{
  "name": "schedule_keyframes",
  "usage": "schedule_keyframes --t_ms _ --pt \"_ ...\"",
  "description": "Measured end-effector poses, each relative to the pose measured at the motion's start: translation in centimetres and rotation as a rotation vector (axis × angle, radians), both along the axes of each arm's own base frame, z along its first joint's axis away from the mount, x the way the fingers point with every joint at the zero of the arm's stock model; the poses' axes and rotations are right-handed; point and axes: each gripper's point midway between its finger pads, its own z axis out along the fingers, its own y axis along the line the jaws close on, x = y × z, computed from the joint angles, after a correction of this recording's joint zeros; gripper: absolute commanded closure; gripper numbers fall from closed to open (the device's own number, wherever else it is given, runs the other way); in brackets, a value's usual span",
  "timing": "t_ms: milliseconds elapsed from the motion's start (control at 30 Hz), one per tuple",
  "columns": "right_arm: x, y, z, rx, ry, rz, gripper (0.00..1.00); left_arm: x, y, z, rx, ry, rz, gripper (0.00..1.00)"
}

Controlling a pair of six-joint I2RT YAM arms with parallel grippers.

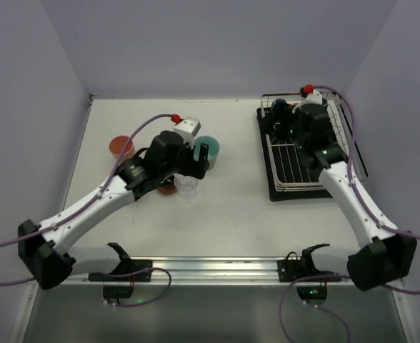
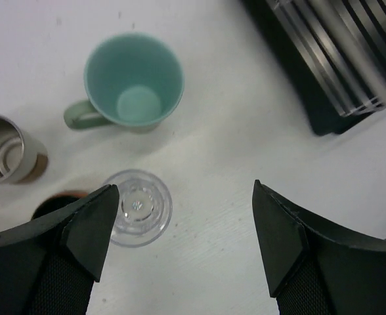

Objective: Unload the cups from the dish rack

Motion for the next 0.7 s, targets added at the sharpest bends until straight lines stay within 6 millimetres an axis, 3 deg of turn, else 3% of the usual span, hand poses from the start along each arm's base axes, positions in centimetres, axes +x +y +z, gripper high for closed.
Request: schedule_keyframes --t_ms 100,167,233,333,467,600,700 --pt "4.7 -2.1 0.6 -0.056 0.004 -0.094 0.3 -1.5 1.0 6.7 -0.151 -0.179 -0.033 0.1" --pt "7.9 -3.9 0.2 -0.092 0.024 -0.157 0.31 -2.6 2.0 8.8 -0.203 -0.254 -0.042 0.09" --pt "11.0 -5.5 -0.8 -0.135 0.054 -0.208 0.31 -3.8 3.2 9.5 -0.226 -0.302 -0.049 0.09" --pt "15.2 -7.4 -2.8 -0.21 0.097 -0.261 0.27 -4.4 4.2 8.8 -0.21 -0.33 -0.051 0.07" --pt "18.7 -8.1 -6.3 -0.308 0.166 -0.266 0.16 -4.2 4.6 6.6 -0.155 -0.311 -0.044 0.07" --pt "20.7 -8.4 -9.0 -0.37 0.214 -0.25 0.15 -3.8 4.2 4.5 -0.104 -0.273 -0.059 0.07" --pt "21.5 -8.6 -10.2 -0.395 0.236 -0.244 0.16 -3.7 4.0 4.0 -0.094 -0.261 -0.065 0.07"
